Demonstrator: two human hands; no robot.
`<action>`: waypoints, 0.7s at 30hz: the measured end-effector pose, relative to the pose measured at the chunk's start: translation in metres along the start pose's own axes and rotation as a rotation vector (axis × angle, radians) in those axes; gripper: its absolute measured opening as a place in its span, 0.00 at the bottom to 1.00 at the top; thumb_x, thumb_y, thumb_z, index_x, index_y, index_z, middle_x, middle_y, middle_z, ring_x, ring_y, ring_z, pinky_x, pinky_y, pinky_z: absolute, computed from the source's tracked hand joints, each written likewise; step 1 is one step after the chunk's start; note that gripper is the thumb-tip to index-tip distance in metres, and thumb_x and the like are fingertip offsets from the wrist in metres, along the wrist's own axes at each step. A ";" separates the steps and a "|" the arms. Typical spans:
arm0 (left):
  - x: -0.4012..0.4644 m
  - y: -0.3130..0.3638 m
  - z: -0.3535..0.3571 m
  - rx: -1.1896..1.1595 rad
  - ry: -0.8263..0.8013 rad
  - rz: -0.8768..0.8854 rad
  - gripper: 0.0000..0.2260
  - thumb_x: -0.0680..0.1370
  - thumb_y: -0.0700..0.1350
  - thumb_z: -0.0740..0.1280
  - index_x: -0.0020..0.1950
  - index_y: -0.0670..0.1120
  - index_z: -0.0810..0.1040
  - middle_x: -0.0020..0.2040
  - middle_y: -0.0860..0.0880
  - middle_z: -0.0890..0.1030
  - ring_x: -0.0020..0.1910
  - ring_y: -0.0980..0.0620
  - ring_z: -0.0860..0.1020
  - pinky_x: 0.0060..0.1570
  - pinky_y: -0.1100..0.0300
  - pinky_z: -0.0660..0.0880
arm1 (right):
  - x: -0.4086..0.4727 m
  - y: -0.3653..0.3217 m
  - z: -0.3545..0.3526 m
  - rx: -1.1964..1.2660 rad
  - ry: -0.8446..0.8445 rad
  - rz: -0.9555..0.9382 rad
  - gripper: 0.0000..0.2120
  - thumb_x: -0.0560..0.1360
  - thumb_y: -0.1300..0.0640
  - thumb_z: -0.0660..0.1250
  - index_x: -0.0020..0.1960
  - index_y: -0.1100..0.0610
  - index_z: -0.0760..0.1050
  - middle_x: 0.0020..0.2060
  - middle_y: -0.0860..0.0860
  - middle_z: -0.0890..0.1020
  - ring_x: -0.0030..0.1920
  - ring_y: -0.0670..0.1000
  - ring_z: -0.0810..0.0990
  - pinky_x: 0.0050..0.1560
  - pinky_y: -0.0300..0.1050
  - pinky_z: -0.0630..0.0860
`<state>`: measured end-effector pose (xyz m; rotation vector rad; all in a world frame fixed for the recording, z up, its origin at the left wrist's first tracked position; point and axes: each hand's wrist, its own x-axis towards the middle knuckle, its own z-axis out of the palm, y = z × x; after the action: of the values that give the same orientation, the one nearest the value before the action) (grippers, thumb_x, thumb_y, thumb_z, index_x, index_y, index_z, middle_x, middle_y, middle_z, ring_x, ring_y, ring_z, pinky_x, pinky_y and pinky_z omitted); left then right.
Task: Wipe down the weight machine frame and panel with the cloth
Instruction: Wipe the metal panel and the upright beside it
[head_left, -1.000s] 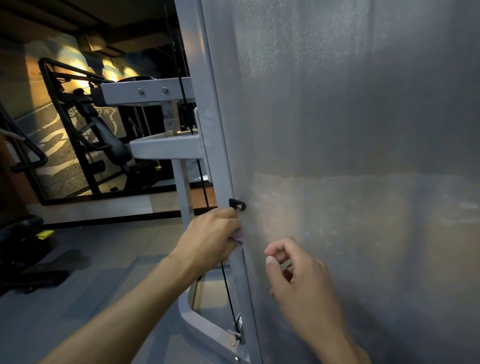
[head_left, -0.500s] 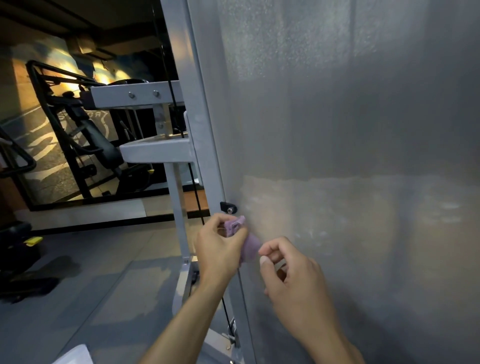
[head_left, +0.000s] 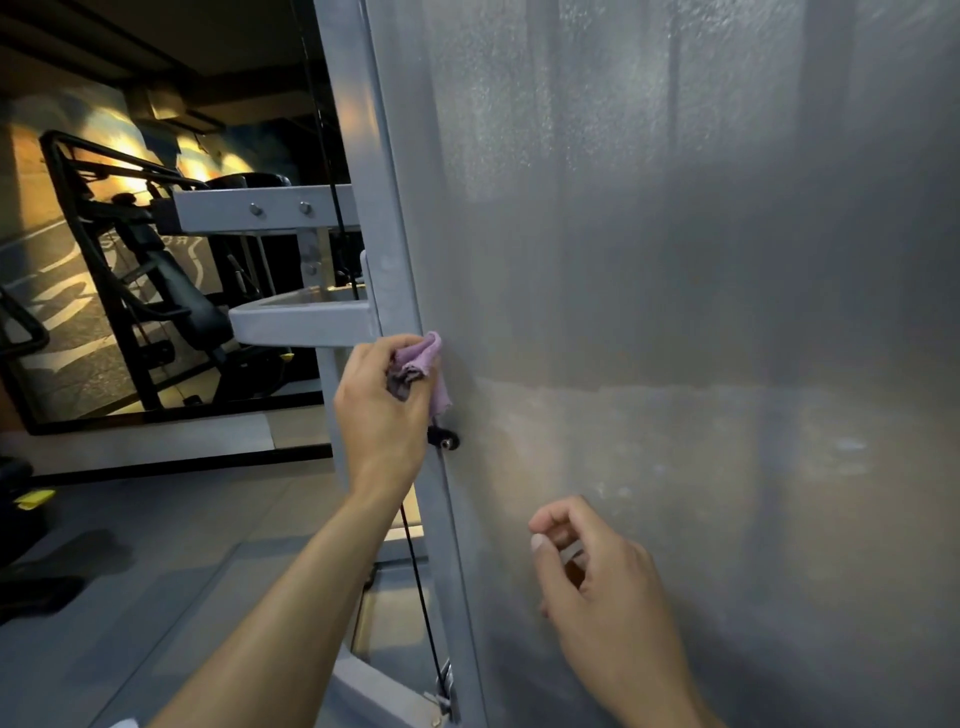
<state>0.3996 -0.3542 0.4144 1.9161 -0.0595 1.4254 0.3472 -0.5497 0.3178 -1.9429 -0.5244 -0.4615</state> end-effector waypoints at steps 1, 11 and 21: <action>-0.001 0.000 0.002 0.001 0.008 0.004 0.05 0.79 0.46 0.74 0.52 0.54 0.81 0.48 0.53 0.80 0.47 0.63 0.77 0.43 0.72 0.73 | 0.000 0.000 -0.002 -0.002 0.006 0.002 0.07 0.78 0.53 0.66 0.49 0.41 0.72 0.41 0.40 0.81 0.31 0.48 0.82 0.39 0.51 0.79; -0.041 0.013 0.026 -0.124 -0.031 0.068 0.05 0.78 0.43 0.75 0.53 0.48 0.86 0.49 0.55 0.84 0.47 0.59 0.82 0.42 0.71 0.75 | -0.007 0.004 -0.026 -0.061 0.077 0.004 0.07 0.78 0.52 0.67 0.49 0.40 0.72 0.40 0.42 0.81 0.31 0.47 0.82 0.38 0.50 0.79; -0.058 0.036 0.042 -0.254 -0.048 -0.013 0.05 0.77 0.40 0.75 0.51 0.47 0.86 0.49 0.51 0.82 0.46 0.58 0.82 0.39 0.69 0.75 | -0.013 -0.003 -0.036 -0.107 0.083 0.005 0.05 0.74 0.47 0.63 0.49 0.40 0.71 0.41 0.38 0.80 0.30 0.48 0.81 0.38 0.50 0.80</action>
<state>0.3954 -0.4264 0.3799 1.7382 -0.2395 1.2964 0.3319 -0.5833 0.3277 -2.0172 -0.4493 -0.5739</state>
